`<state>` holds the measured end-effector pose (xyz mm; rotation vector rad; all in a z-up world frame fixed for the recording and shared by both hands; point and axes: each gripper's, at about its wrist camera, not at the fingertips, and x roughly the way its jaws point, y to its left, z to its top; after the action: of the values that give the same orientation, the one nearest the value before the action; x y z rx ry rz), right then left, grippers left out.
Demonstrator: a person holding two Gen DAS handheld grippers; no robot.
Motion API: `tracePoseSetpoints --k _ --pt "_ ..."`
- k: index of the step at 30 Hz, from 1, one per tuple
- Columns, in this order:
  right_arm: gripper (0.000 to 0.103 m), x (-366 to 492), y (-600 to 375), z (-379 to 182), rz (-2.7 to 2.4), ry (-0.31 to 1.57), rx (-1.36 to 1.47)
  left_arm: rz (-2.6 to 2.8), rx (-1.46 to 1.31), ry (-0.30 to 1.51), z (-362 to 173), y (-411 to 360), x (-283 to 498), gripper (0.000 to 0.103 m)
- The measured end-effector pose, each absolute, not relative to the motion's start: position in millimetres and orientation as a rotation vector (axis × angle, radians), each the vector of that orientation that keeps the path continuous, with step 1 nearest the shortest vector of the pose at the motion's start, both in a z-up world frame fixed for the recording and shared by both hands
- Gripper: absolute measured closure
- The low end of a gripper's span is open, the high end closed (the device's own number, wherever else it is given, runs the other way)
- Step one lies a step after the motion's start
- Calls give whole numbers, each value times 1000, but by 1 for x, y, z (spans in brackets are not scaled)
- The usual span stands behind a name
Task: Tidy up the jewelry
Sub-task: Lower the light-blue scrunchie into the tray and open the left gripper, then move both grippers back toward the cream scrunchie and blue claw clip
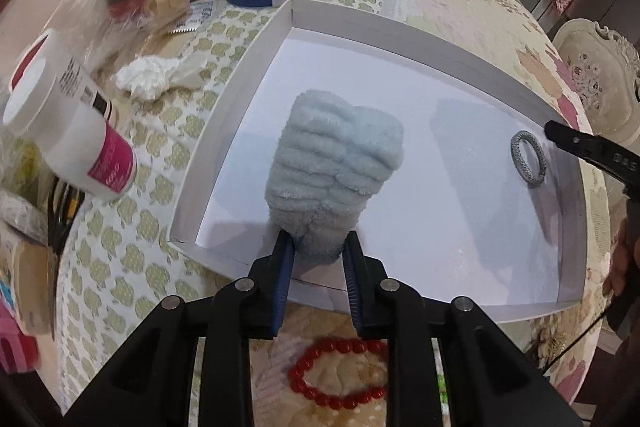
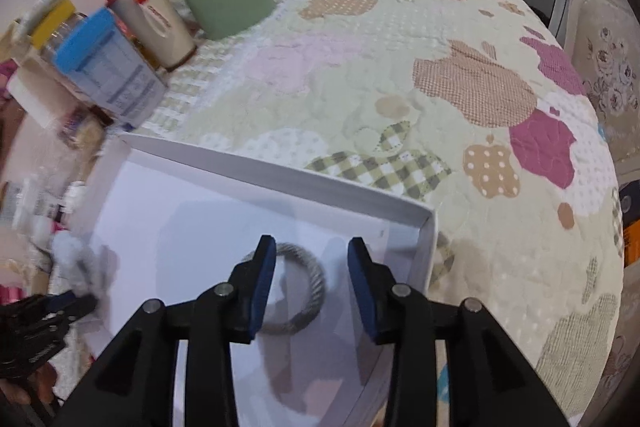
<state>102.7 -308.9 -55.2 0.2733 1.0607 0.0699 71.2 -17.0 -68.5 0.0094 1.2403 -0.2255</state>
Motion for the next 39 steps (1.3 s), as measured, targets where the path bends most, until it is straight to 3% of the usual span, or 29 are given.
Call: tracePoseSetpoints --k 4,8,13,28,39 --pt "50 80 -306 -36 85 1030 286 -223 37 1233 -67 -20 63 89" --pt "46 50 -302 -16 94 995 298 -224 21 1246 -63 -19 66 79" --pt "36 12 -300 3 103 965 320 -199 31 1191 -47 -18 67 79" --pt "35 -82 -290 35 69 914 286 -244 27 1065 17 5 11 79" --pt "35 -138 -282 2 37 997 243 -286 33 1077 19 23 -42 79"
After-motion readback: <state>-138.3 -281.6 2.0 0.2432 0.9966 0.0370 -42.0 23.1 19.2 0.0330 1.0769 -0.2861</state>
